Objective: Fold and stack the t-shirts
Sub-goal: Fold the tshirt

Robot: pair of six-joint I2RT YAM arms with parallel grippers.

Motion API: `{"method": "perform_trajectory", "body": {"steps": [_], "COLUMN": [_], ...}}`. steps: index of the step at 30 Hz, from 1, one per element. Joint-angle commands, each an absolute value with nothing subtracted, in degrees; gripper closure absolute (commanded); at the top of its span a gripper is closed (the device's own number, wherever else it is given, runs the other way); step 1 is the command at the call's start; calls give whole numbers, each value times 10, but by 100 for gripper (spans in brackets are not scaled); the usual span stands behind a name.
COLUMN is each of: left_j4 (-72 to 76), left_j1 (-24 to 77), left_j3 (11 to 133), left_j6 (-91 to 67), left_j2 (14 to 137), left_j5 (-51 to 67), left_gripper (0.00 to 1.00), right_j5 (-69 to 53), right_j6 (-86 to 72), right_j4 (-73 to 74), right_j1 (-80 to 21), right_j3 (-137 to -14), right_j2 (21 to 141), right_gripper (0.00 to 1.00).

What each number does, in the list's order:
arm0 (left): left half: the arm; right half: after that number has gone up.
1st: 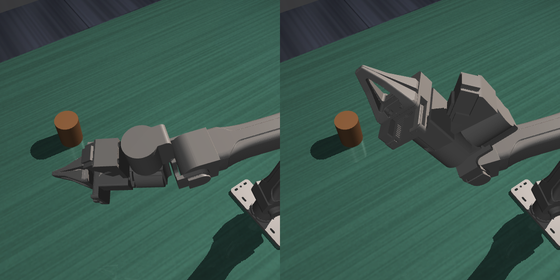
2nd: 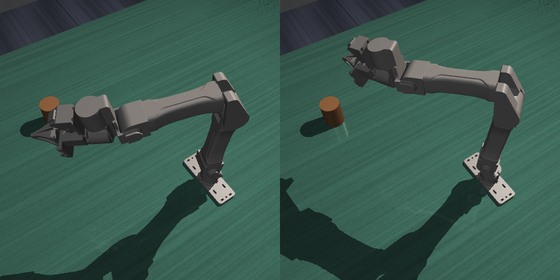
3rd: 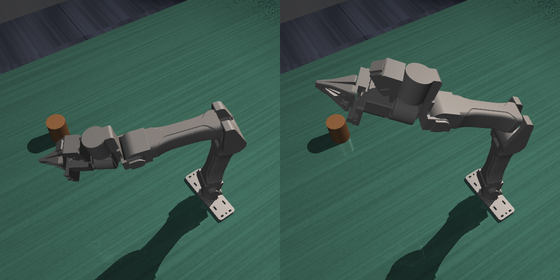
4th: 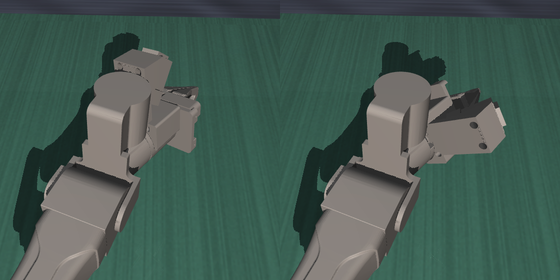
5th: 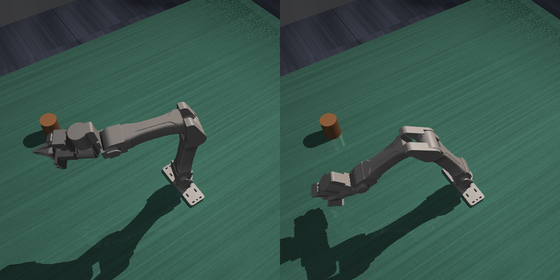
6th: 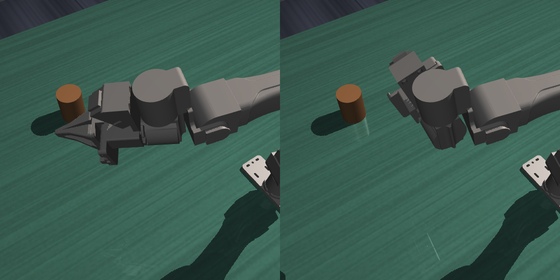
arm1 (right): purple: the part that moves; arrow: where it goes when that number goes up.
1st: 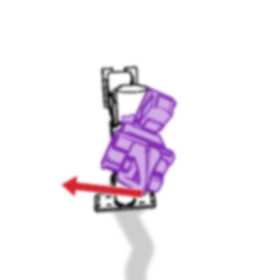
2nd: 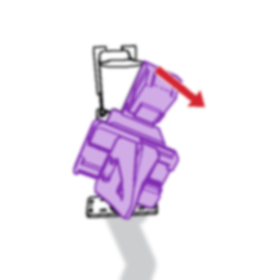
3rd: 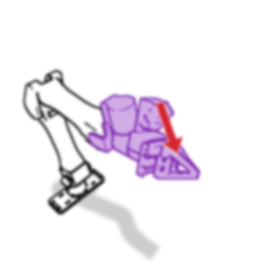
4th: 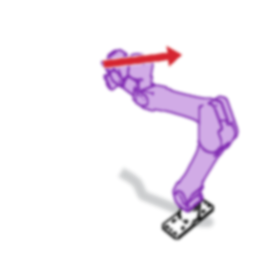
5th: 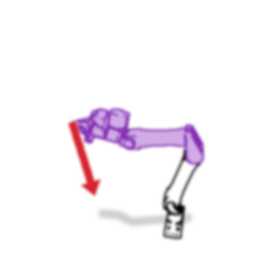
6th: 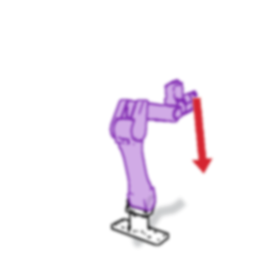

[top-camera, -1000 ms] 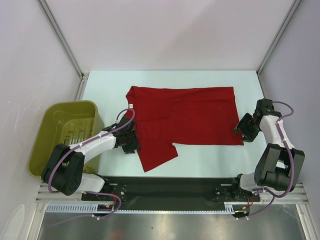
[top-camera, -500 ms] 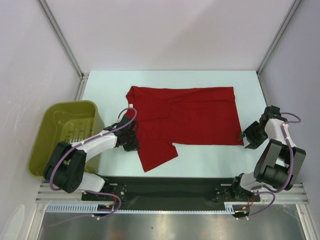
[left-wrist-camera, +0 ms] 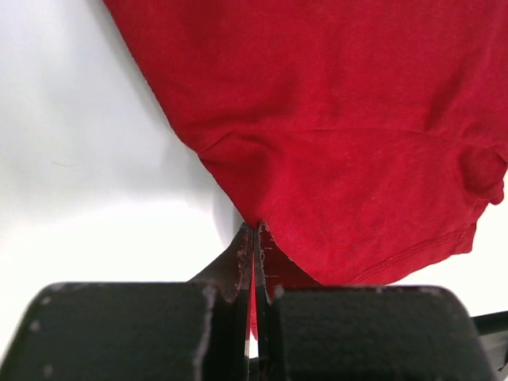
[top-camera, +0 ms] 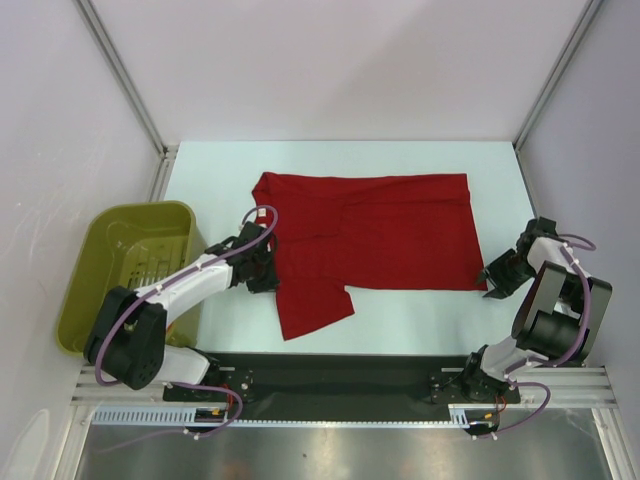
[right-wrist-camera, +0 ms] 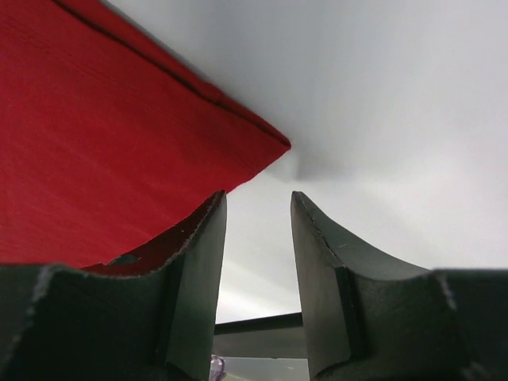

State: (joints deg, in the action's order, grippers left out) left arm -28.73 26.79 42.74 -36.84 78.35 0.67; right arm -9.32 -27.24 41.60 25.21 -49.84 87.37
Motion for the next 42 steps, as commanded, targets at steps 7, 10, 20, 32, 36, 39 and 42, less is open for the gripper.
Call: {"method": "perform_trajectory", "body": {"steps": [7, 10, 20, 32, 36, 39, 42], "left_j4": [-287, -289, -304, -292, -281, -268, -259], "left_j1": [272, 272, 271, 265, 242, 215, 189], "left_j3": [446, 442, 442, 510, 583, 638, 692], "left_j6": [-328, -326, -320, -345, -343, -345, -351], "left_j2": [760, 755, 724, 752, 804, 857, 910], "left_j5": [25, 29, 23, 10, 23, 29, 42], "left_gripper": [100, 100, 100, 100, 100, 100, 100], "right_j5": [-91, -84, -69, -60, -74, -79, -89], "right_j6": [-312, -309, -276, -229, -234, -232, -225], "right_j4": [369, 360, 363, 401, 403, 398, 412], "right_j1": [259, 259, 256, 188, 184, 184, 184], "right_j3": [-504, -503, -511, -639, -704, -760, -822], "right_j2": [919, 925, 940, 920, 971, 1021, 1078], "right_gripper": [63, 63, 100, 100, 100, 100, 100]}}
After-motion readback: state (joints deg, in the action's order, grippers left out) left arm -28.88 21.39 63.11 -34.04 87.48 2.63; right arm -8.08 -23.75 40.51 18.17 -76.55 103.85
